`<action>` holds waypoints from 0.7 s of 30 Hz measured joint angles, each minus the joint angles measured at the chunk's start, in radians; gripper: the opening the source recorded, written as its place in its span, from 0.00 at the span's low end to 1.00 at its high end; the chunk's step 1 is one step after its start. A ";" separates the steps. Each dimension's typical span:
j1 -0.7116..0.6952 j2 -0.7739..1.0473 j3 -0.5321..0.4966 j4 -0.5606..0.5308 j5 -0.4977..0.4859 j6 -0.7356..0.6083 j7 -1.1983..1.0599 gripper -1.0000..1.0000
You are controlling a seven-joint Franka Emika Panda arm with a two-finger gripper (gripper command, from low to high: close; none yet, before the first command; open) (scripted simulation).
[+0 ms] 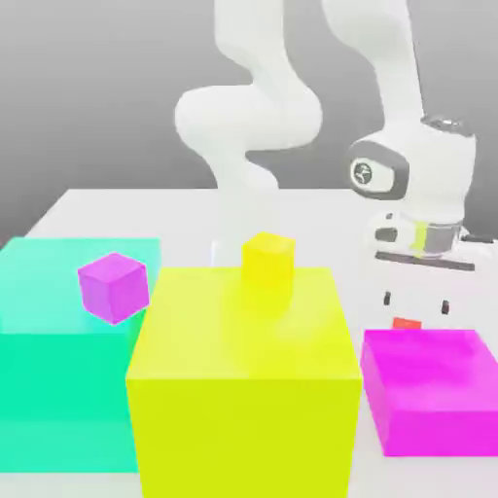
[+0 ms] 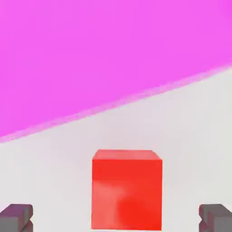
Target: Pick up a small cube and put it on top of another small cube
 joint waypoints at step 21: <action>0.479 0.269 -0.644 0.080 -0.643 0.175 0.478 0.00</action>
